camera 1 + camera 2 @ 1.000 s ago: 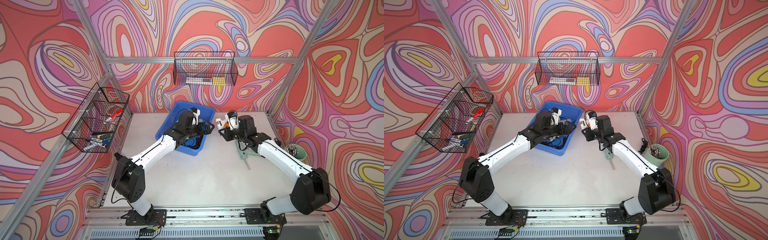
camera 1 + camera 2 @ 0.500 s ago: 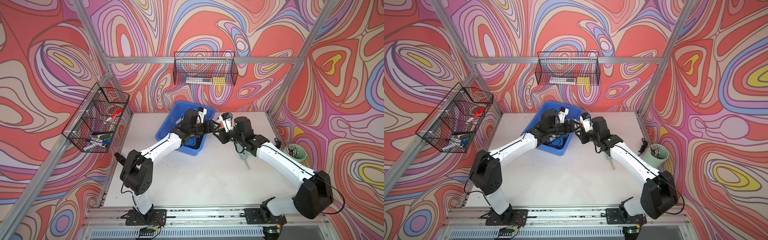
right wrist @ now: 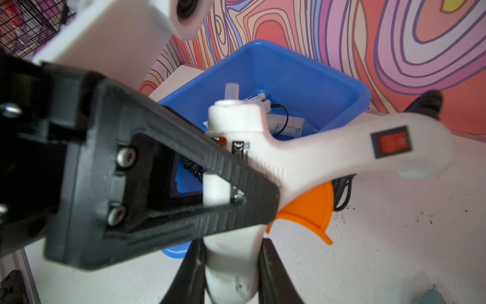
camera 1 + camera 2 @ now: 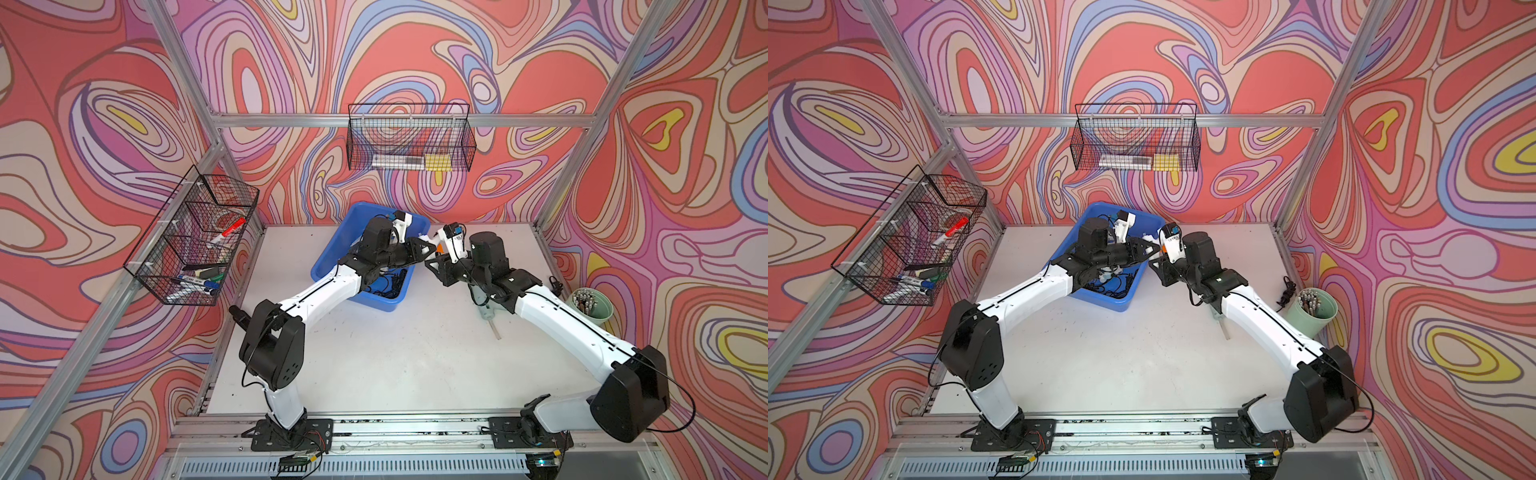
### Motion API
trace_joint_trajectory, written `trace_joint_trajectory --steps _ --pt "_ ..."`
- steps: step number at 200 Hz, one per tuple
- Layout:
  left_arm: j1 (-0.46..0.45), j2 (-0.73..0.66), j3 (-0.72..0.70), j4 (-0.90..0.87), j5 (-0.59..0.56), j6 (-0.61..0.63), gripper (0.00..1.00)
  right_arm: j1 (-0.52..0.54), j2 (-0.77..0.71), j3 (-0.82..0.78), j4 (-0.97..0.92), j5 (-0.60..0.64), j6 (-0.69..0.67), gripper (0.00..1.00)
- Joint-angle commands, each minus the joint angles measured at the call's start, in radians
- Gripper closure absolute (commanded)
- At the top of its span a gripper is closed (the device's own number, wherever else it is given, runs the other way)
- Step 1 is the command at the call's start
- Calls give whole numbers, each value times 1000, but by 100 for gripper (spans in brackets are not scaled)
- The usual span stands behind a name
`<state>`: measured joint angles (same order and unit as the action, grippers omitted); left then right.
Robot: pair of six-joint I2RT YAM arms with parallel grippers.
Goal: Put the hot melt glue gun into the storage box
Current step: Pick up the hot melt adhesive gun from the center of the board, then place the hot melt adhesive gun in the storage box.
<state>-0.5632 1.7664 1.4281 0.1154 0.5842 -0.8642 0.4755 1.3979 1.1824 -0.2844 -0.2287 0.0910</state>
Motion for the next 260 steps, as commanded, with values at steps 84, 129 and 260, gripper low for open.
trace_joint_trajectory --steps 84,129,260 --pt "107 -246 68 -105 -81 78 100 28 -266 32 -120 244 4 2" --pt "193 -286 25 -146 -125 136 100 28 -324 12 -214 596 99 2" --pt "332 -40 -79 -199 -40 193 100 -25 -107 90 -628 879 402 2"
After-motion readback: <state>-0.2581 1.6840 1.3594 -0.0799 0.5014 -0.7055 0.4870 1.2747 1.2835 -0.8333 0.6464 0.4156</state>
